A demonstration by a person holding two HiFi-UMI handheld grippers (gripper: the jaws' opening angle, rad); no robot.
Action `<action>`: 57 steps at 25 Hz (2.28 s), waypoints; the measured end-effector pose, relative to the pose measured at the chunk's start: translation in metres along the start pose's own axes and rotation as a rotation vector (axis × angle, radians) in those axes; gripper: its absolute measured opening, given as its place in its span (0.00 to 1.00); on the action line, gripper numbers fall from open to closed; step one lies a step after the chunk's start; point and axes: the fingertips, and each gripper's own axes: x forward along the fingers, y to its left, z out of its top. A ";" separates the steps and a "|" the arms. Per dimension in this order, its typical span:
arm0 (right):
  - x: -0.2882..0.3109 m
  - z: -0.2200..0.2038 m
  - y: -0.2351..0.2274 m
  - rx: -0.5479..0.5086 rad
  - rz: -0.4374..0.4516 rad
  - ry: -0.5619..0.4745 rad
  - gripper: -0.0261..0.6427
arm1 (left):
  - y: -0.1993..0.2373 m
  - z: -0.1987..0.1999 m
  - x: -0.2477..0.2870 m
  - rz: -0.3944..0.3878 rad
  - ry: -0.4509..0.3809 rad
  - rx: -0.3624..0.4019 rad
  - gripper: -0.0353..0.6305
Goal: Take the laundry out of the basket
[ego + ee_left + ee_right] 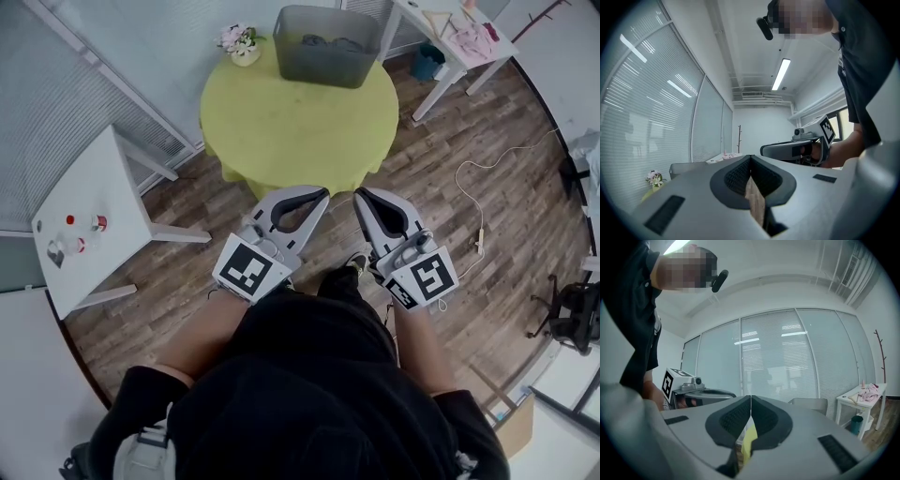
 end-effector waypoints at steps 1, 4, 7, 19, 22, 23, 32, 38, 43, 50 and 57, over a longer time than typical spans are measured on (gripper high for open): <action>-0.001 0.001 -0.009 0.000 0.007 -0.001 0.08 | 0.000 0.001 0.009 0.004 0.003 -0.001 0.07; -0.007 0.002 -0.040 -0.005 0.025 0.005 0.08 | -0.001 0.004 0.039 0.016 0.006 -0.007 0.07; -0.013 0.003 -0.068 -0.010 0.041 0.016 0.08 | -0.005 0.007 0.069 0.015 0.004 -0.020 0.07; -0.059 0.014 -0.173 -0.016 0.113 0.010 0.08 | -0.030 0.010 0.189 0.052 0.032 -0.009 0.07; -0.072 0.014 -0.194 -0.008 0.124 0.016 0.08 | -0.039 0.009 0.212 0.054 0.048 -0.002 0.07; -0.076 0.013 -0.201 -0.002 0.125 0.017 0.08 | -0.042 0.009 0.218 0.060 0.047 -0.004 0.07; -0.082 0.010 -0.252 0.036 0.102 0.020 0.08 | -0.039 0.008 0.257 0.096 0.046 -0.013 0.07; -0.051 0.007 -0.270 0.033 0.114 0.025 0.08 | -0.004 0.001 0.271 0.119 0.040 -0.023 0.07; -0.014 0.010 -0.289 0.014 0.130 0.051 0.08 | 0.036 0.000 0.287 0.123 0.027 -0.036 0.07; 0.057 0.004 -0.319 0.015 0.155 0.105 0.08 | 0.110 -0.005 0.307 0.139 0.008 -0.055 0.07; 0.129 0.005 -0.342 -0.005 0.156 0.142 0.08 | 0.186 -0.011 0.313 0.137 0.019 -0.055 0.07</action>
